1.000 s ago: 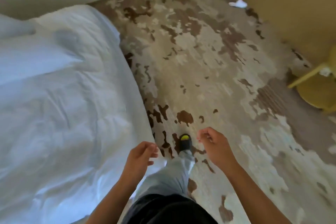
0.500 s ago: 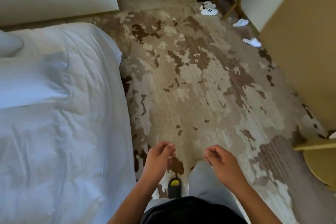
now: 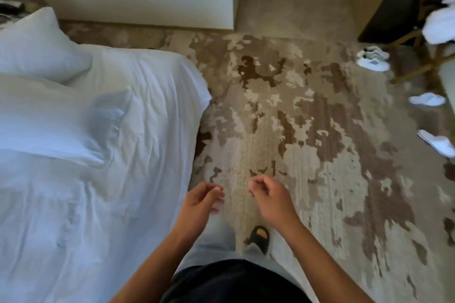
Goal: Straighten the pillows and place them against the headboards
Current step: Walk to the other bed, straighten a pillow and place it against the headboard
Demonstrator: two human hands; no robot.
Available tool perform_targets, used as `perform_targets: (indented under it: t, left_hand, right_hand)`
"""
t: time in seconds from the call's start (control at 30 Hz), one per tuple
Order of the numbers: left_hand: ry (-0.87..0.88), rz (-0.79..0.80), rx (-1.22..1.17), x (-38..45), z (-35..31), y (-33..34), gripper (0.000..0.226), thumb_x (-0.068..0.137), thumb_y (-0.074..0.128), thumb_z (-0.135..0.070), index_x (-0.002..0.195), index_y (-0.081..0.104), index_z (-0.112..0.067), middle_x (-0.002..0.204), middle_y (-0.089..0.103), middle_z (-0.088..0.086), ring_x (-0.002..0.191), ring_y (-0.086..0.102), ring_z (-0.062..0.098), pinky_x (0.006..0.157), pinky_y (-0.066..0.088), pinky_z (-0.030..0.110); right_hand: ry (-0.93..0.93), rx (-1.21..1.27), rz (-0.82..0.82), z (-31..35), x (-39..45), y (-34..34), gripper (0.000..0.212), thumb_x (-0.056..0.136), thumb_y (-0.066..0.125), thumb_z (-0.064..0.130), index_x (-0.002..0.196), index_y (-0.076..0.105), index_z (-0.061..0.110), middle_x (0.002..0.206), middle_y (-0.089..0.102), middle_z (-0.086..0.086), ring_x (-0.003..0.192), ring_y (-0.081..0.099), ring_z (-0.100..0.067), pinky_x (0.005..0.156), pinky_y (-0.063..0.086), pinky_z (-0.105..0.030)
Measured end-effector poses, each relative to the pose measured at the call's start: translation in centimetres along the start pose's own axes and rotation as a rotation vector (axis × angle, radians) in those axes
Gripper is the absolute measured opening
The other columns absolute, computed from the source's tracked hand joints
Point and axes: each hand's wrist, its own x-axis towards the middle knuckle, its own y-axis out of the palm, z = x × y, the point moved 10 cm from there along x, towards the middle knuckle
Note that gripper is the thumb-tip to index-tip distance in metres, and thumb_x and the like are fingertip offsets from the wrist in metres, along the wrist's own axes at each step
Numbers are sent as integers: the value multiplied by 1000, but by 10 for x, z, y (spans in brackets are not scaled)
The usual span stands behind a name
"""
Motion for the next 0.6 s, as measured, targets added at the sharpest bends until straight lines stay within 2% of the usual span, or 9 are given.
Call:
perform_targets:
  t: [0.07,0.13,0.27,0.33,0.4,0.47,0.6]
  left_hand:
    - [-26,-91,-55,34,-20,-12,18,101,59,-21,98,73,-10,93,77,11,92,73,27,81,58,39]
    - [-44,-157,-113,75,-37,-21,19,101,59,-20,98,73,-7,92,76,13,91,73,29,79,58,37]
    - [-74,-226,-204,177,-74,-24,20,101,59,-19,91,75,-12,91,77,11,87,74,25,75,56,34]
    - [-81,-224,-238,235,-100,-22,20,100,60,-21,90,76,-15,92,78,9,88,74,23,75,57,34]
    - [-94,-205,-259,295,-136,-18,19,100,60,-21,93,76,-13,92,78,10,91,75,26,78,60,41]
    - [-91,-169,-275,353,-178,-11,19,100,60,-21,95,75,-10,92,78,11,93,74,28,82,60,45]
    - [-57,-80,-261,466,-267,-1,19,99,61,-26,97,74,-12,94,78,7,94,74,24,80,59,37]
  right_hand:
    - [-70,-59,69,49,65,-8,17,104,61,36,96,73,27,90,74,8,84,69,-1,71,51,-11]
    - [-115,-85,121,87,127,-14,17,104,61,34,98,73,23,92,75,7,87,69,-3,76,53,-15]
    - [-150,-110,170,127,246,-28,17,104,62,32,92,73,29,88,75,13,87,70,-1,73,49,-8]
    - [-114,-118,168,137,300,-39,15,105,62,34,96,73,32,92,76,14,90,71,-1,77,53,-12]
    - [-54,-118,141,148,349,-54,15,106,59,36,99,72,33,95,77,14,92,72,-2,82,57,-21]
    - [-4,-117,107,163,395,-71,19,107,56,39,100,72,33,94,76,17,90,73,0,81,55,-24]
    - [16,-168,64,212,493,-102,15,106,59,36,98,71,35,92,76,19,88,73,1,77,55,-23]
